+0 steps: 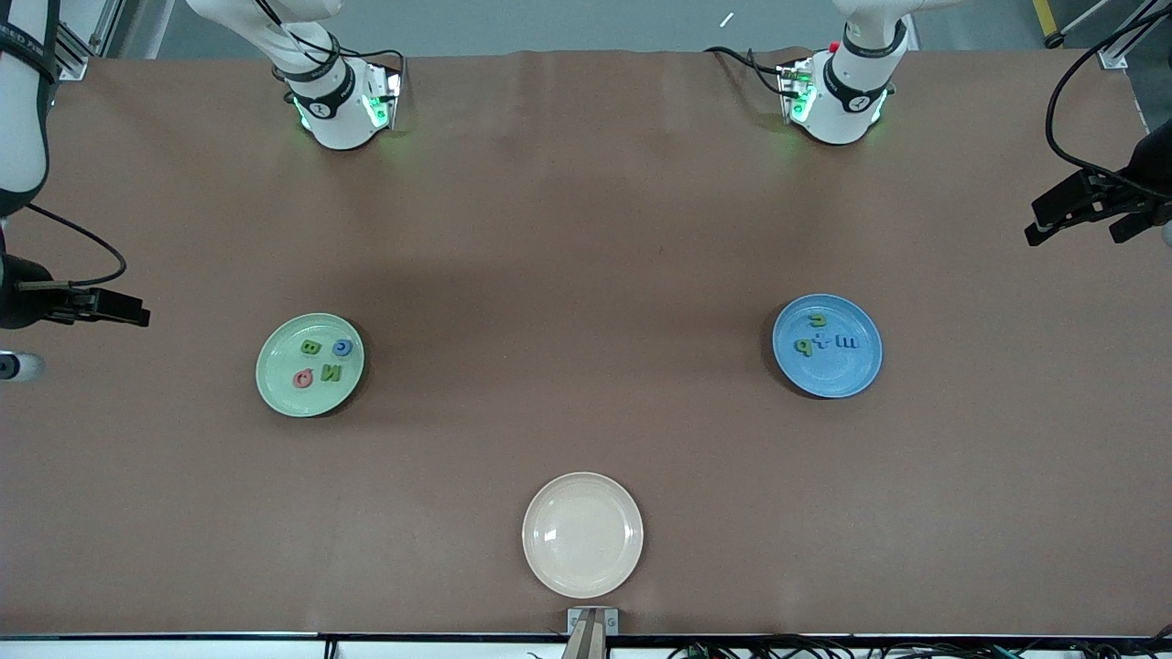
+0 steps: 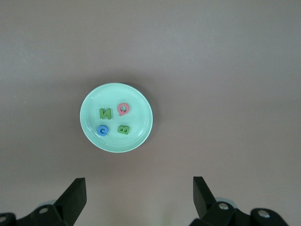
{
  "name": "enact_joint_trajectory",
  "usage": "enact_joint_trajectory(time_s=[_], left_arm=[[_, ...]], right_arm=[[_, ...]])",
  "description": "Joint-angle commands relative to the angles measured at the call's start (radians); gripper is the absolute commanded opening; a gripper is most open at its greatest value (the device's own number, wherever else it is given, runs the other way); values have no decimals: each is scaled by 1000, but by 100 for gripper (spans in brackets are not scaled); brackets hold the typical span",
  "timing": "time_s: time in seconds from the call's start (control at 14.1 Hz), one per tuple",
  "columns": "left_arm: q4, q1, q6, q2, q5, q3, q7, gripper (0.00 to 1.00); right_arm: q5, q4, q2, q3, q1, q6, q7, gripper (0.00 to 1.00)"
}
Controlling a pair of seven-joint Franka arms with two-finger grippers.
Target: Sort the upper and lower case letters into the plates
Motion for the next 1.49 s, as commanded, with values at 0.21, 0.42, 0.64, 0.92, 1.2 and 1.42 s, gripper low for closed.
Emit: enact_joint_trajectory(time_s=[0.21, 0.42, 0.64, 0.92, 1.2, 1.42], left_arm=[[16, 2, -20, 13, -7, -1, 12, 100], [18, -1, -20, 11, -6, -1, 12, 100], [18, -2, -20, 11, -7, -2, 14, 100], [18, -2, -20, 11, -7, -2, 12, 100], [18, -2, -20, 11, -6, -2, 12, 100], [19, -4, -19, 11, -6, -2, 12, 100]], right_arm=[[2, 36, -8, 16, -18, -24, 2, 100], [2, 36, -8, 20, -8, -30, 5, 100], [3, 31, -3, 23, -6, -30, 0, 100], [9, -2, -25, 20, -8, -68, -8, 100], [9, -103, -152, 19, -12, -65, -8, 100], [8, -172, -254, 17, -14, -68, -9, 100]])
